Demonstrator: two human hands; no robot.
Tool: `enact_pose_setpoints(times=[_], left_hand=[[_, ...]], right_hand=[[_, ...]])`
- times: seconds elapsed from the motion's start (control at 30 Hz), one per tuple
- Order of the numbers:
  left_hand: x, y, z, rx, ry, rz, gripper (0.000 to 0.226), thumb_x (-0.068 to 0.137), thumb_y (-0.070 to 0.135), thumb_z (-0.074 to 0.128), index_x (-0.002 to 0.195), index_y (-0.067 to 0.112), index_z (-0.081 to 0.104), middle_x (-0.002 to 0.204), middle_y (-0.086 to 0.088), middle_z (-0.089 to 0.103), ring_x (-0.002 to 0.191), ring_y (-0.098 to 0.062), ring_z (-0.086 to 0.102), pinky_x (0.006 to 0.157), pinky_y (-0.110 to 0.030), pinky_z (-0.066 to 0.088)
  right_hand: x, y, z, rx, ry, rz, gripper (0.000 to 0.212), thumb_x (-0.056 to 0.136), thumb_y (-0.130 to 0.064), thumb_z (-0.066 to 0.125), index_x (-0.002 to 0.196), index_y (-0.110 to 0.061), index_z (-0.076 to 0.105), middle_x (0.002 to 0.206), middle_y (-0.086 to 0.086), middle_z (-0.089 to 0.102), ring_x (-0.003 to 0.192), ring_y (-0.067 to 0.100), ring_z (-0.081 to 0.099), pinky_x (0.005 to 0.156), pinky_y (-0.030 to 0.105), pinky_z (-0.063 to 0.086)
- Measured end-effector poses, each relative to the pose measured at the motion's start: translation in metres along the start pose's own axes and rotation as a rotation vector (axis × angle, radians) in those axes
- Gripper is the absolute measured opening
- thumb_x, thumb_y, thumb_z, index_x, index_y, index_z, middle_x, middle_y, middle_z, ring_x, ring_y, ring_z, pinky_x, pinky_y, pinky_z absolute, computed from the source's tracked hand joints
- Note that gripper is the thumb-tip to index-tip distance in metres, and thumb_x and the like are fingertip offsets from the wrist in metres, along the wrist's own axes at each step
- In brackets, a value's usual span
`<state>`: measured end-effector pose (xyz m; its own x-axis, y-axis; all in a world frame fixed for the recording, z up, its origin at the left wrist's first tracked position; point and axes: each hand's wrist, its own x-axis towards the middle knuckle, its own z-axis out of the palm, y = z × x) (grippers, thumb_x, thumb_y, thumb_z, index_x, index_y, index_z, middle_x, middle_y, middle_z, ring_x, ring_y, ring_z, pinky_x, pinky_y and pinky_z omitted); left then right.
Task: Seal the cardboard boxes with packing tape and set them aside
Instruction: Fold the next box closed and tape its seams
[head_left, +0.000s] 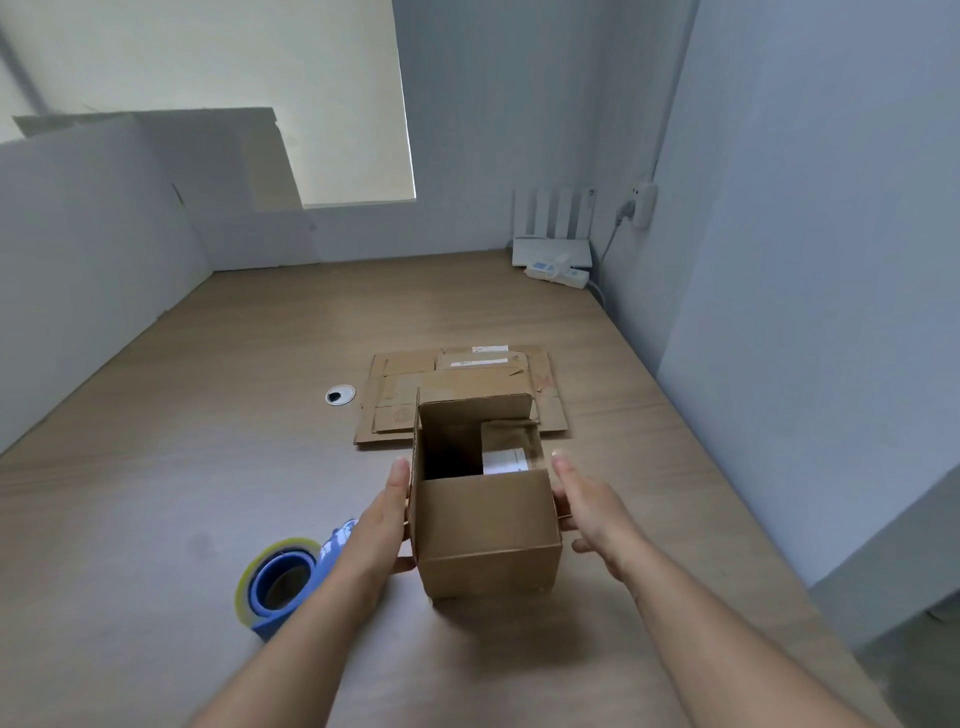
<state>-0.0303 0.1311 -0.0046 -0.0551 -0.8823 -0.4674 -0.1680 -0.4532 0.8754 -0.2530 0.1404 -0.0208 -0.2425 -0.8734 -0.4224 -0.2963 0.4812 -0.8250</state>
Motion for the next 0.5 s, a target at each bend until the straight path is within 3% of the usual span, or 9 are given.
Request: enact_pose_setpoints(times=[0.07,0.13,0.23,0.33,0.43,0.5], left_hand=[[-0.001,0.002,-0.001,0.046,0.024,0.003,0.088,0.064,0.086,0.034,0.126,0.028,0.055,0.122,0.0,0.06,0.113,-0.021,0.057,0.09,-0.046,0.054],[-0.002,0.008,0.001,0.102,0.082,0.043,0.081,0.075,0.081,0.042,0.13,0.023,0.049,0.122,0.002,0.055,0.111,-0.02,0.053,0.089,-0.046,0.054],[-0.003,0.014,0.005,0.214,0.123,0.18,0.065,0.094,0.057,0.041,0.151,0.033,0.02,0.127,0.001,0.051,0.108,-0.019,0.051,0.092,-0.043,0.052],[-0.001,0.013,0.004,0.338,0.1,0.296,0.054,0.099,0.05,0.03,0.15,0.042,0.013,0.15,0.007,0.037,0.134,-0.023,0.041,0.109,-0.041,0.037],[0.002,0.013,-0.001,0.365,0.114,0.231,0.054,0.1,0.048,0.028,0.151,0.036,0.015,0.156,0.003,0.028,0.139,-0.026,0.033,0.105,-0.05,0.042],[0.0,0.013,-0.003,0.422,0.082,0.16,0.065,0.099,0.048,0.035,0.153,0.033,0.003,0.156,-0.004,0.029,0.137,-0.03,0.037,0.101,-0.048,0.046]], right_hand=[[-0.001,-0.002,0.0,-0.045,0.027,-0.041,0.076,0.091,-0.069,0.028,0.103,-0.004,0.066,0.104,0.018,0.068,0.095,0.034,0.064,0.088,0.049,0.051],[0.0,-0.006,0.0,-0.074,0.073,-0.086,0.07,0.084,-0.075,0.032,0.101,-0.015,0.066,0.097,0.007,0.068,0.092,0.025,0.064,0.084,0.045,0.052],[-0.003,-0.015,0.004,-0.171,0.067,-0.188,0.061,0.086,-0.07,0.038,0.124,-0.026,0.057,0.118,0.0,0.061,0.109,0.022,0.057,0.088,0.041,0.049],[-0.009,-0.022,0.006,-0.059,0.014,-0.195,0.066,0.089,-0.067,0.04,0.089,-0.005,0.065,0.095,0.012,0.068,0.091,0.027,0.064,0.084,0.049,0.052],[-0.015,-0.018,-0.003,0.182,-0.036,-0.092,0.056,0.093,-0.049,0.051,0.055,-0.009,0.059,0.095,0.013,0.072,0.094,0.028,0.065,0.088,0.051,0.053],[-0.019,-0.012,-0.007,0.199,-0.116,-0.076,0.039,0.089,-0.032,0.063,0.056,-0.012,0.058,0.098,0.015,0.07,0.094,0.026,0.066,0.09,0.048,0.052]])
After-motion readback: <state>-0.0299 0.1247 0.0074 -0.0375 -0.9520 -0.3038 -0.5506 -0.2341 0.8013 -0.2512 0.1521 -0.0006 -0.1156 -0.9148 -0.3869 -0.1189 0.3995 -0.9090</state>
